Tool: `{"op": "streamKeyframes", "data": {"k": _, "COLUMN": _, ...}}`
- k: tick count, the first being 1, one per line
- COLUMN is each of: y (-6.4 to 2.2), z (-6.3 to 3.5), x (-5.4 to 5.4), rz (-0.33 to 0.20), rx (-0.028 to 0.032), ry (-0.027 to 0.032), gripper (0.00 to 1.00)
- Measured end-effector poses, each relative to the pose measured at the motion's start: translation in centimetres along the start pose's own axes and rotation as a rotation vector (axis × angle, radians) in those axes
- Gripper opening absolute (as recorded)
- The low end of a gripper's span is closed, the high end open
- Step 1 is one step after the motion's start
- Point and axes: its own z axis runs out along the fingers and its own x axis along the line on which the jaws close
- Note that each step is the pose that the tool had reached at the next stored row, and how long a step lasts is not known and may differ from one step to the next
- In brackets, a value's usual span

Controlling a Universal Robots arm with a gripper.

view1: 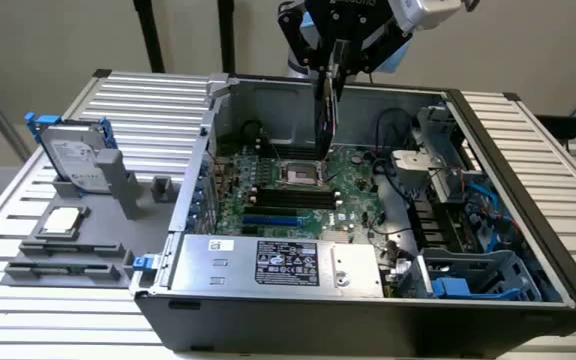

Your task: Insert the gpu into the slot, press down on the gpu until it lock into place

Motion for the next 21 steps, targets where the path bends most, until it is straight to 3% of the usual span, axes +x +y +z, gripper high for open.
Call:
{"op": "streamKeyframes", "data": {"k": 15, "y": 0.0, "z": 0.0, "x": 0.0, "rz": -0.001, "rx": 0.0, "ry": -0.0003, "gripper": 0.26}}
{"op": "streamKeyframes", "data": {"k": 21, "y": 0.02, "z": 0.02, "x": 0.01, "rz": -0.098, "rx": 0.0039, "ry": 0.0073, "gripper": 0.26}}
